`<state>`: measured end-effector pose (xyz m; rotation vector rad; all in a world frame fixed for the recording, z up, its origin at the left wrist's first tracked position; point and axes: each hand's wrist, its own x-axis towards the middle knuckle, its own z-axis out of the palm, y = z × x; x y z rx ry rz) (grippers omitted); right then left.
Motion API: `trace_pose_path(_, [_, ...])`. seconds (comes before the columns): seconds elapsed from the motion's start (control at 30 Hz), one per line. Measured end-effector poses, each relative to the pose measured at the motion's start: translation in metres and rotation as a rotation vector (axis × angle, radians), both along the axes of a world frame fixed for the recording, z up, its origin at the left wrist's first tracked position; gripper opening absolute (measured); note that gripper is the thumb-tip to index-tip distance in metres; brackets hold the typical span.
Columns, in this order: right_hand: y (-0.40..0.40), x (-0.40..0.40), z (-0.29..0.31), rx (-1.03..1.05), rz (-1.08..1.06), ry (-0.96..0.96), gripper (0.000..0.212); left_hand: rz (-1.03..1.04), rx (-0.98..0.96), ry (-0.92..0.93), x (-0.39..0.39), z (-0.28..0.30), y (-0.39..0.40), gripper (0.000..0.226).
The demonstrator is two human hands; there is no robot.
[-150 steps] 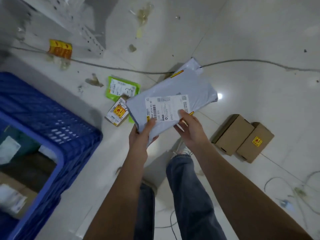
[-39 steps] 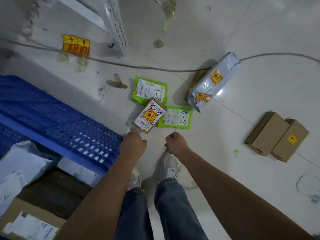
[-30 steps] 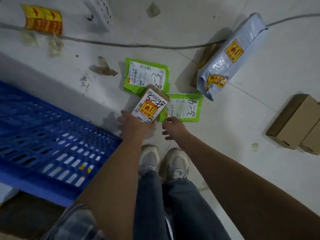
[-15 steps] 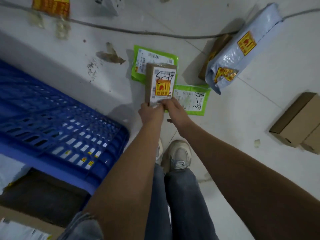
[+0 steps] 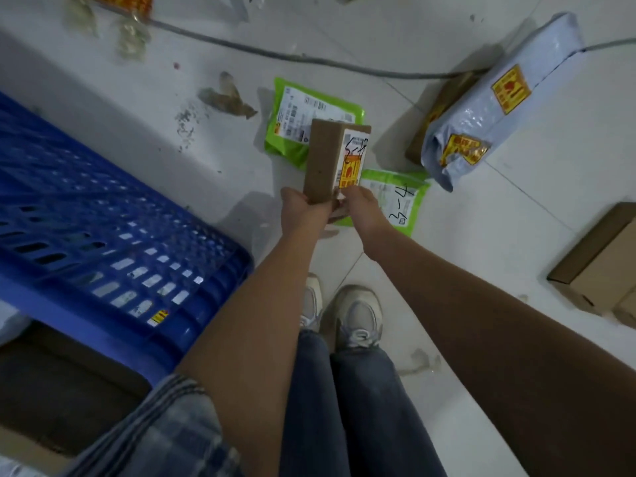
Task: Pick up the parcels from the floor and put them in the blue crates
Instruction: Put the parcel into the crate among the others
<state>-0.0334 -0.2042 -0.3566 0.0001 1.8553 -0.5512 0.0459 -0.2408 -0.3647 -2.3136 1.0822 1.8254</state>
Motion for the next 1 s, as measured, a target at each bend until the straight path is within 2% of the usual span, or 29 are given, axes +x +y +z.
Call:
trace_pose_path(0.07, [0.007,-0.003,0.004,0.015,-0.034,-0.023,0.050,-0.015,-0.106,-0.015,0.006,0.011,0.008,0.053])
trace_pose_path(0.17, [0.025,-0.008,0.023,0.029,0.104,0.223,0.062,-0.029,-0.225,-0.054,0.017,0.038,0.020,0.055])
trace_pose_path(0.23, [0.033,-0.021,0.050,-0.020,0.332,0.437,0.069,-0.042,-0.266,-0.058,0.024,0.060,0.022,0.050])
trace_pose_path(0.3, [0.027,-0.037,0.082,-0.120,0.636,0.554,0.080,-0.068,-0.262,-0.039,0.029,0.085,0.017,0.051])
trace_pose_path(0.37, [0.009,-0.049,0.115,-0.232,0.904,0.492,0.091,-0.072,-0.227,0.053,0.034,0.112,0.008,0.060])
trace_pose_path(0.47, [-0.028,-0.046,0.168,-0.210,1.153,0.196,0.098,-0.050,-0.167,0.233,0.046,0.159,-0.012,0.059])
trace_pose_path(0.5, [-0.039,-0.042,0.185,-0.153,1.194,0.106,0.096,-0.057,-0.156,0.288,0.052,0.176,-0.020,0.053])
trace_pose_path(0.57, [-0.061,-0.032,0.219,-0.050,1.241,-0.004,0.079,-0.040,-0.151,0.402,0.070,0.209,-0.037,0.045])
trace_pose_path(0.67, [-0.078,-0.008,0.259,-0.110,1.123,-0.118,0.057,0.128,-0.173,0.522,0.105,0.246,-0.050,0.037])
trace_pose_path(0.73, [-0.076,0.011,0.271,-0.208,0.907,-0.148,0.055,0.300,-0.201,0.550,0.130,0.256,-0.051,0.036])
trace_pose_path(0.8, [-0.068,0.038,0.274,-0.275,0.680,-0.185,0.040,0.417,-0.214,0.562,0.155,0.261,-0.045,0.042])
trace_pose_path(0.9, [-0.054,0.091,0.266,-0.310,0.447,-0.243,0.019,0.437,-0.206,0.559,0.192,0.261,-0.025,0.041])
trace_pose_path(1.0, [-0.048,0.144,0.263,-0.324,0.374,-0.359,0.020,0.472,-0.190,0.505,0.232,0.259,-0.002,0.034])
